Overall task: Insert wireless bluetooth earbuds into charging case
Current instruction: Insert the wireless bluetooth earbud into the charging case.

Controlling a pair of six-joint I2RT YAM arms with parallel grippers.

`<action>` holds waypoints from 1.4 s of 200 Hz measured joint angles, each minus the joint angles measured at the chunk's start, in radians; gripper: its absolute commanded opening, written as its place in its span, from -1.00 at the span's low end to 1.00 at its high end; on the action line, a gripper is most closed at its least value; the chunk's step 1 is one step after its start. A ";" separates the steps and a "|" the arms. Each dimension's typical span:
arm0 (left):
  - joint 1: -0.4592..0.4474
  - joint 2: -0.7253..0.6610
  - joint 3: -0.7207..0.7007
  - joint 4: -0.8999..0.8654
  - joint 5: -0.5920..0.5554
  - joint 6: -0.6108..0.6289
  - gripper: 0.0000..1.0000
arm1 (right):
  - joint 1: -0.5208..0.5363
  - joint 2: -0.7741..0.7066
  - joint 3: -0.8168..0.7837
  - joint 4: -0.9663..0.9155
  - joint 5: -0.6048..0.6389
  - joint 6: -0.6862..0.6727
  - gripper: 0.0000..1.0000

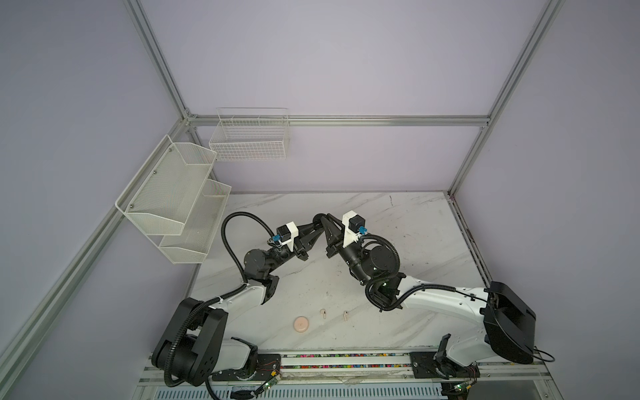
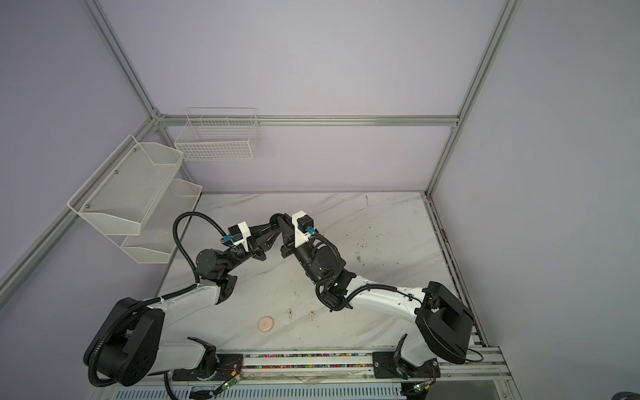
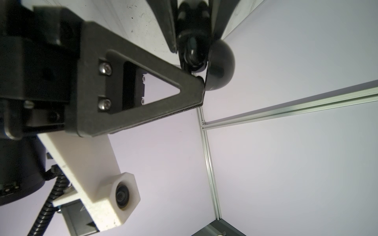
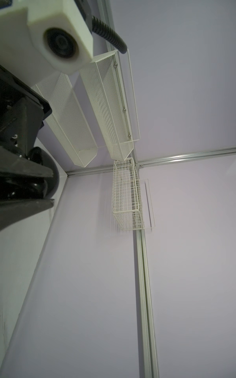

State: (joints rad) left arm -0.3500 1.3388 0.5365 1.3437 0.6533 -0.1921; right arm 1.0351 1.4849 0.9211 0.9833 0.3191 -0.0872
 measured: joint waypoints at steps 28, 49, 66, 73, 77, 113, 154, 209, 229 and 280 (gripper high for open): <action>0.000 0.000 0.000 0.000 0.000 0.000 -1.00 | 0.000 -0.006 0.002 -0.016 -0.001 -0.001 -0.57; 0.000 0.000 0.000 0.006 -0.005 0.000 -1.00 | 0.000 -0.011 0.006 -0.044 -0.002 -0.005 -0.40; 0.000 -0.002 0.000 0.010 -0.010 0.000 -1.00 | -0.001 -0.013 0.007 -0.059 0.002 -0.004 -0.31; 0.000 -0.002 0.000 0.012 -0.013 0.000 -1.00 | -0.002 -0.013 0.010 -0.063 0.003 -0.005 -0.28; 0.000 -0.002 0.000 0.013 -0.015 0.000 -1.00 | -0.002 -0.013 0.012 -0.065 0.003 -0.006 -0.26; 0.000 -0.002 0.000 0.024 -0.031 0.000 -1.00 | -0.002 -0.014 0.030 -0.092 0.007 -0.005 -0.13; 0.000 -0.002 0.000 0.044 -0.041 0.000 -1.00 | -0.003 -0.031 0.059 -0.160 0.003 -0.002 0.06; 0.000 -0.002 0.000 0.070 -0.056 0.000 -1.00 | -0.007 -0.043 0.145 -0.305 -0.064 0.026 0.33; 0.000 -0.002 0.000 0.079 -0.056 -0.005 -1.00 | -0.007 -0.045 0.183 -0.364 -0.101 0.041 0.39; 0.001 -0.002 -0.013 0.086 -0.053 -0.011 -1.00 | -0.071 -0.069 0.295 -0.579 -0.213 0.069 0.27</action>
State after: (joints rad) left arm -0.3492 1.3365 0.5240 1.4296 0.6006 -0.2028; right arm 0.9642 1.4158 1.2160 0.4042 0.1059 -0.0185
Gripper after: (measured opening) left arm 0.201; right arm 0.653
